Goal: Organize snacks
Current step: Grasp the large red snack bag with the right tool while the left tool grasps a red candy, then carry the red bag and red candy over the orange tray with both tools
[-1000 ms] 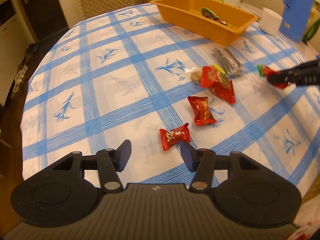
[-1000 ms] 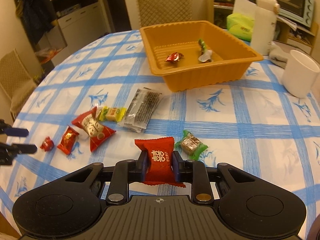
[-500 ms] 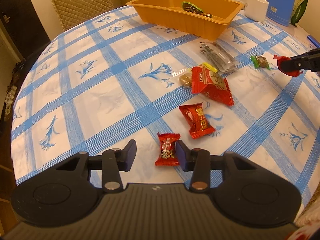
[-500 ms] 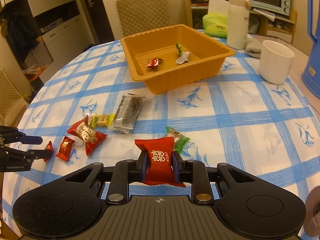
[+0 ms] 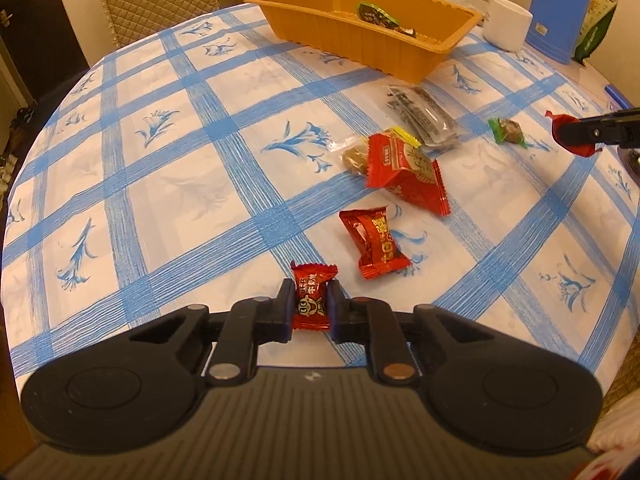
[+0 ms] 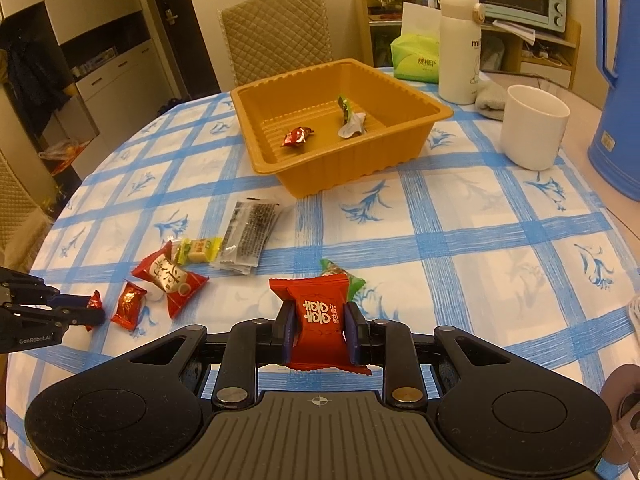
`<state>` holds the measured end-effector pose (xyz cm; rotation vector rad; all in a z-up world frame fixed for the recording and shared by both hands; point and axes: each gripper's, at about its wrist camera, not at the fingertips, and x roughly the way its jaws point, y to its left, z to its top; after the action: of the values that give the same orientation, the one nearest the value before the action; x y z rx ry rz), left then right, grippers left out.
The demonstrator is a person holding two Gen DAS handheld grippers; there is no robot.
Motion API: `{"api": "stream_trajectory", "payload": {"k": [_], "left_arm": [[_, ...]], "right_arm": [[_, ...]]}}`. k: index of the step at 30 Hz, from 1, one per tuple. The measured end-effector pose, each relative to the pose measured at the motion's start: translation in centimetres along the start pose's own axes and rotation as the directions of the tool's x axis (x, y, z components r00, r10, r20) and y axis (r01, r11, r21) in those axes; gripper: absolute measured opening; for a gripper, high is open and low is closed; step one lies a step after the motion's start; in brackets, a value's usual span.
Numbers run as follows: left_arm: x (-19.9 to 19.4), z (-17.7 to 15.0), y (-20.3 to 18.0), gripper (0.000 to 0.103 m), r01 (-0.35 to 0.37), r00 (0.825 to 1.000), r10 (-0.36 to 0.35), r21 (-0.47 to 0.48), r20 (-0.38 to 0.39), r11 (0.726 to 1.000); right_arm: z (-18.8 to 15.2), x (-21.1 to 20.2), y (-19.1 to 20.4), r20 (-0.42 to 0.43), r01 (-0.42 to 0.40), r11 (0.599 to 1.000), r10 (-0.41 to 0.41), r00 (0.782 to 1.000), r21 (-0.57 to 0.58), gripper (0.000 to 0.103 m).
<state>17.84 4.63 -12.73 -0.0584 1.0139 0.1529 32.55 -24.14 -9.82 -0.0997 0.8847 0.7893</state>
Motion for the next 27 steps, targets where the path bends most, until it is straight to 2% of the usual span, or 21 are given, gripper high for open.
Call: {"api": "stream_trajectory", "payload": {"k": [6, 12, 17, 27], "left_arm": [[-1.6, 0.8, 0.8, 0.015, 0.006, 1.0, -0.005, -0.06, 0.023, 0.998], [-3.5, 3.2, 1.2, 0.015, 0.011, 0.996, -0.004, -0.077, 0.086, 0.997], [-4.2, 6.2, 1.2, 0.015, 0.016, 0.99, -0.005, -0.077, 0.139, 0.997], [-3.0, 13.6, -1.8, 0.015, 0.085, 0.972, -0.074, -0.043, 0.223, 0.995]], "right_arm": [[0.8, -0.5, 0.1, 0.02, -0.011, 1.0, 0.011, 1.0, -0.014, 0.026], [2.3, -0.9, -0.3, 0.044, -0.027, 0.999, 0.028, 0.999, -0.028, 0.026], [4.0, -0.9, -0.8, 0.067, -0.03, 0.999, 0.032, 0.997, -0.042, 0.026], [8.8, -0.2, -1.6, 0.135, -0.041, 0.997, 0.048, 0.99, -0.058, 0.026]]}}
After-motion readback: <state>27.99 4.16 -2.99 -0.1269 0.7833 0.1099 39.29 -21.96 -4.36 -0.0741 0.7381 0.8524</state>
